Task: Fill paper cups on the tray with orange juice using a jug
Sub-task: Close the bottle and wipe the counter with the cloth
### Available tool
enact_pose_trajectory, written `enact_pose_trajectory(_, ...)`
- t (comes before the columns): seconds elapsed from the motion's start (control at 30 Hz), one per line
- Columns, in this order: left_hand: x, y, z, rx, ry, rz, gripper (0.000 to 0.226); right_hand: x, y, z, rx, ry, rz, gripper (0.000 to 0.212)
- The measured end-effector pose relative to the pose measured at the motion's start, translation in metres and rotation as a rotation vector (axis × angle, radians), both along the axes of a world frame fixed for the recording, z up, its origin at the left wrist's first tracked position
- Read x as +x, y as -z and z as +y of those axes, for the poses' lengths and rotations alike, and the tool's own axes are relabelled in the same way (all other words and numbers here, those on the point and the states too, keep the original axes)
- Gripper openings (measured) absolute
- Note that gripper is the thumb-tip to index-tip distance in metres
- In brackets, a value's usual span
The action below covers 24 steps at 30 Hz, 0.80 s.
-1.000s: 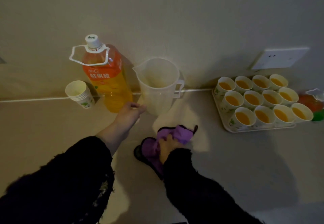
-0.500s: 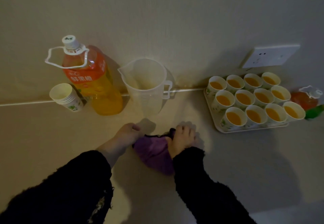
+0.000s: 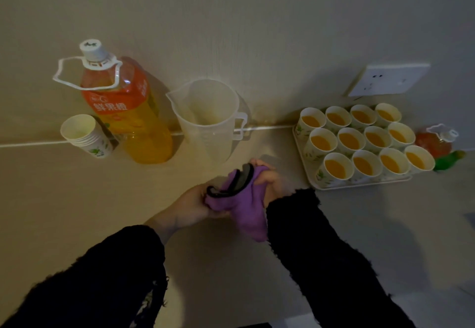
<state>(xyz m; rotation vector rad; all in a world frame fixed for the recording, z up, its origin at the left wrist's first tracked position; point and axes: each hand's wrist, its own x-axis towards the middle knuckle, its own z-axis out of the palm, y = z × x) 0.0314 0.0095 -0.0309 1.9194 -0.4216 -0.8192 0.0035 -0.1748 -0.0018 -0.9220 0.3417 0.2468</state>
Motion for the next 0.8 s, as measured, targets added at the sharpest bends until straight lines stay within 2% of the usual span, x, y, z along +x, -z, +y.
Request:
enact_pose_trajectory(0.07, 0.006, -0.012, -0.002, 0.024, -0.063, -0.105, 0.035, 0.006, -0.008, -0.011, -0.075, 0.035, 0.057, 0.041)
enact_pose_trajectory(0.1, 0.009, -0.019, -0.003, 0.032, -0.131, -0.224, 0.032, 0.008, -0.009, -0.019, -0.143, 0.094, 0.068, 0.041)
enact_pose_trajectory(0.17, 0.017, -0.026, 0.002, 0.081, -0.241, -0.437, 0.016, 0.01, -0.011, -0.035, -0.293, 0.18, -0.031, 0.039)
enact_pose_trajectory(0.23, 0.021, -0.031, 0.01, 0.15, -0.239, -0.547, 0.019, 0.005, -0.009, -0.052, -0.444, 0.145, -0.115, 0.058)
enact_pose_trajectory(0.3, 0.018, -0.028, 0.015, 0.276, -0.061, -0.666, 0.017, -0.001, -0.001, -0.067, -0.66, -0.053, -0.162, 0.06)
enact_pose_trajectory(0.33, 0.015, -0.022, 0.016, 0.358, 0.101, -0.676, 0.019, -0.004, 0.001, -0.072, -0.759, -0.252, -0.146, 0.057)
enact_pose_trajectory(0.37, 0.011, -0.019, 0.016, 0.434, 0.283, -0.612, 0.025, -0.006, 0.003, -0.075, -0.837, -0.503, -0.101, 0.046)
enact_pose_trajectory(0.43, 0.005, -0.011, 0.022, 0.494, 0.521, -0.31, 0.033, -0.008, 0.002, -0.075, -1.008, -1.015, 0.186, 0.062)
enact_pose_trajectory(0.47, 0.004, -0.006, 0.023, 0.507, 0.537, -0.24, 0.031, -0.007, 0.003, -0.071, -1.102, -1.15, 0.321, 0.057)
enact_pose_trajectory(0.5, 0.005, -0.004, 0.024, 0.53, 0.539, -0.232, 0.027, -0.005, 0.006, -0.064, -1.226, -1.163, 0.373, 0.047)
enact_pose_trajectory(0.53, 0.008, -0.004, 0.022, 0.547, 0.488, -0.284, 0.024, -0.001, 0.009, -0.056, -1.375, -1.074, 0.36, 0.039)
enact_pose_trajectory(0.6, 0.013, -0.008, 0.019, 0.564, 0.283, -0.299, 0.02, 0.001, 0.021, -0.03, -1.612, -0.878, 0.176, 0.03)
enact_pose_trajectory(0.67, 0.018, -0.009, 0.014, 0.498, 0.085, -0.279, 0.013, -0.004, 0.05, -0.006, -1.787, -0.758, -0.202, 0.035)
enact_pose_trajectory(0.7, 0.021, -0.01, 0.012, 0.458, -0.015, -0.278, 0.01, -0.01, 0.066, 0.005, -1.777, -0.798, -0.311, 0.041)
enact_pose_trajectory(0.8, 0.021, -0.012, 0.005, 0.313, -0.259, -0.205, 0.006, -0.031, 0.107, 0.022, -1.73, -0.986, -0.545, 0.036)
